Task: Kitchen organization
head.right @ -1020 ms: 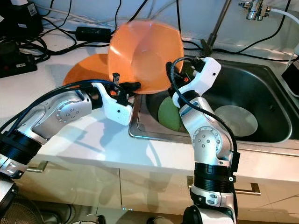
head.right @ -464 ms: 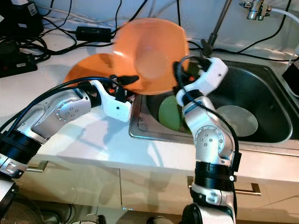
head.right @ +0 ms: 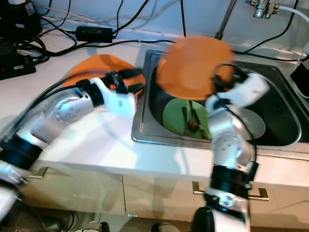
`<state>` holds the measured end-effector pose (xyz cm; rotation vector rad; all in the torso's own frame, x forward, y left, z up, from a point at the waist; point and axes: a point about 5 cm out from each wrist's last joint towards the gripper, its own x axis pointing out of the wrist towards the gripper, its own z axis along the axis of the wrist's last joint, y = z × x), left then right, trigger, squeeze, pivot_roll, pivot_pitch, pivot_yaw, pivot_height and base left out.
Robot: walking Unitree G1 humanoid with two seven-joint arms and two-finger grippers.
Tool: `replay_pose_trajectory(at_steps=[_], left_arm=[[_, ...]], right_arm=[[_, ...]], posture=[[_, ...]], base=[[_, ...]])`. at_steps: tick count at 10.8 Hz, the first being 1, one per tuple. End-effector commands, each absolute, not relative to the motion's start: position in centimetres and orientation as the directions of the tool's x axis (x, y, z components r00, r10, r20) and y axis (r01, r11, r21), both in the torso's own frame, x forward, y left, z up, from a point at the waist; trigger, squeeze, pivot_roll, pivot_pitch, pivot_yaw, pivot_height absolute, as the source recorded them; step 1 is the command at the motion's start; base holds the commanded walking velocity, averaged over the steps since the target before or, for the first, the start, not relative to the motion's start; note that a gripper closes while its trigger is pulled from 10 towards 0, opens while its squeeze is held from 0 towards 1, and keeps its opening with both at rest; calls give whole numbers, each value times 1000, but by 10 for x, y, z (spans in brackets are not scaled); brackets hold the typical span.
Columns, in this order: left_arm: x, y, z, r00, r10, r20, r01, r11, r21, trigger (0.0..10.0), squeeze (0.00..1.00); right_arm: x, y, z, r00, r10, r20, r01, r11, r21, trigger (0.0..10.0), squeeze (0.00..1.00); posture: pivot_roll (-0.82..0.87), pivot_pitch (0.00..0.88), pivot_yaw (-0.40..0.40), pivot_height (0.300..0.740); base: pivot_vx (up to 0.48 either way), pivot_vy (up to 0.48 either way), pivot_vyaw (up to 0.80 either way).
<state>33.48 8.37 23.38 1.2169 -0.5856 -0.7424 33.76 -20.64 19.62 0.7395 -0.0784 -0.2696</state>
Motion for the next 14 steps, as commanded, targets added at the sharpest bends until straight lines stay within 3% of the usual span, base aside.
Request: replay_pose_trajectory(at_steps=[1,2,3,4,8,14], left_arm=[[338,89,235,658,-752,44,276,296,914,10000,0],[330,75,233,643,-763,61,485,468,738,10000,0],[321,65,226,627,-776,71,586,529,613,10000,0],[315,60,218,645,-759,89,656,609,445,10000,0],[302,72,189,668,-742,-61,714,614,337,10000,0],[293,82,179,693,-712,-113,704,635,317,10000,0]], right_arm=[[338,-215,208,946,-322,23,223,704,675,0,0],[338,-220,206,937,-347,31,256,744,618,0,0],[339,-222,203,933,-359,36,280,785,553,4471,0],[341,-224,197,927,-374,33,317,828,463,10000,0],[357,-219,175,944,-326,41,312,929,196,10000,0],[370,-212,133,958,-271,-92,279,955,97,10000,0]], posture=[[-10,63,-102,740],[-7,68,-100,740],[-10,69,-98,740],[-9,70,-98,740],[1,72,-99,740],[21,74,-111,740]], base=[[0,0,0],[0,0,0],[0,0,0],[0,0,0],[0,0,0],[0,0,0]])
